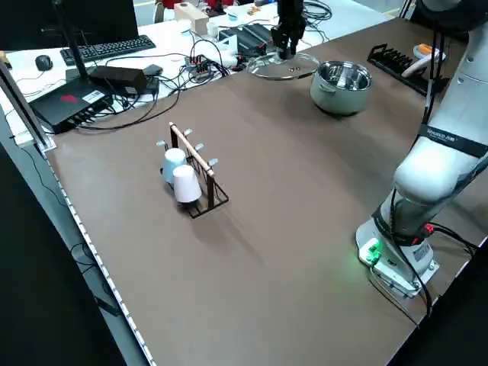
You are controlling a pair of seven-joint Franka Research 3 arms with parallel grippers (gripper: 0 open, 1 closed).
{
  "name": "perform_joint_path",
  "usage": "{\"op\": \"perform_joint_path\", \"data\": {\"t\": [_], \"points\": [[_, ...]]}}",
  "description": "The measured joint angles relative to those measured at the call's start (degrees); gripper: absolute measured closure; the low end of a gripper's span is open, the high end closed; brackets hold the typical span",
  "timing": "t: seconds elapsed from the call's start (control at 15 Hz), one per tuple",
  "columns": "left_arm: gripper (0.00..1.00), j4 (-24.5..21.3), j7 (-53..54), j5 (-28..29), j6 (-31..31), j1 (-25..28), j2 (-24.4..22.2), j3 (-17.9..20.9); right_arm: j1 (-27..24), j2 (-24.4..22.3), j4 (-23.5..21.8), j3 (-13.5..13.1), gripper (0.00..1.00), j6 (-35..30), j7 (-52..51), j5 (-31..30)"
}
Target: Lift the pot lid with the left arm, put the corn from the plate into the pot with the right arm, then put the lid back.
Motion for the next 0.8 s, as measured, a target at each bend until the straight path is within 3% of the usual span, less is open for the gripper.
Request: {"op": "perform_joint_path", "data": {"t": [0.33, 0.8], "points": [[0.53, -1.14, 0.00, -0.01, 0.06, -0.31, -0.11, -0.83, -2.28, 8.06, 0.11, -0.06, 0.00, 9.26, -0.73, -1.38], [0.53, -1.27, 0.01, -0.01, 0.08, -0.29, -0.12, -0.83, -2.62, 12.92, 0.14, 0.02, 0.06, 14.93, -1.03, -1.38]]}}
